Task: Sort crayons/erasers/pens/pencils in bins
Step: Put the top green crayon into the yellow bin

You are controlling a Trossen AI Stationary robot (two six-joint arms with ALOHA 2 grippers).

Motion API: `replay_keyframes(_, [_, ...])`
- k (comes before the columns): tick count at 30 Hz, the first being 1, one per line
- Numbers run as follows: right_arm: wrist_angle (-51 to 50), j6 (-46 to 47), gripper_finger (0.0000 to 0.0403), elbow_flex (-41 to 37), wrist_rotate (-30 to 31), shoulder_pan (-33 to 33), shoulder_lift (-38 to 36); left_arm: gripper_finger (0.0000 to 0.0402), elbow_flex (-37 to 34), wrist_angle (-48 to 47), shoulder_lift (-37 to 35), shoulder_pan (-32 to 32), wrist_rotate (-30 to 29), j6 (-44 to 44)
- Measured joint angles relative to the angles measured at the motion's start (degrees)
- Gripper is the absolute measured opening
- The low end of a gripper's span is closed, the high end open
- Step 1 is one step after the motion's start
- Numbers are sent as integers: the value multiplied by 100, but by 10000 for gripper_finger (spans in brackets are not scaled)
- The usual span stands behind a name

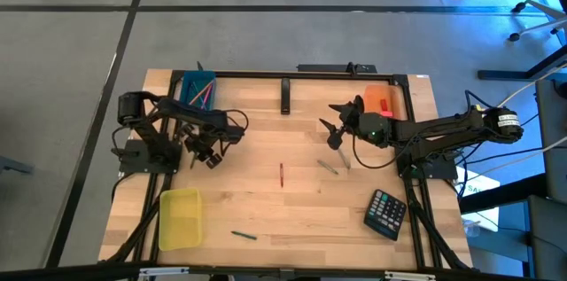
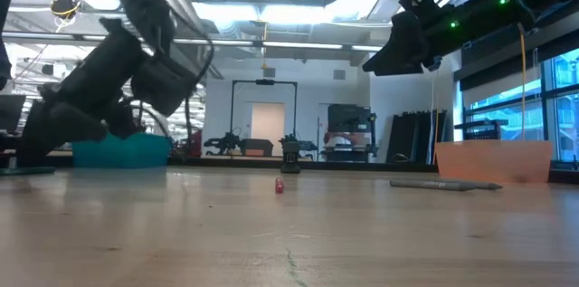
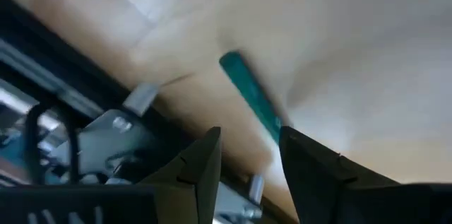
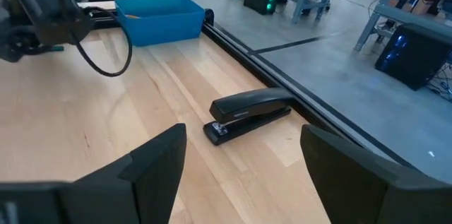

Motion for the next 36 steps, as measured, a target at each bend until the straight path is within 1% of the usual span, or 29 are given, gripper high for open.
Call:
replay_keyframes(2, [0,33,281,0,-4,0,0,139,-192,312,0,105,104,24])
replay_keyframes(4, [-1,33,281,0,-4,0,0,139,-368,525,-32,210,334,146])
replay_keyframes(6, [0,32,281,0,-6,0,0,139,-468,620,-37,287,497,269])
replay_keyframes(10, [1,24,281,0,-4,0,0,137,-502,623,-33,370,622,413])
replay_keyframes(13, [4,-19,281,0,-2,0,0,125,-509,640,-55,400,816,451])
replay_keyframes(16, [4,-60,281,0,1,0,0,102,-477,658,-42,360,938,451])
replay_keyframes(22, [4,-60,281,0,1,0,0,54,-464,720,-44,265,894,401])
replay_keyframes(27, [4,-60,281,0,-3,0,0,28,-453,688,-48,152,805,248])
replay_keyframes(32, [4,-58,281,0,-2,0,0,21,-312,418,-34,-60,646,127])
replay_keyframes(36, [11,-58,281,0,5,0,0,28,156,-200,-42,-312,508,99])
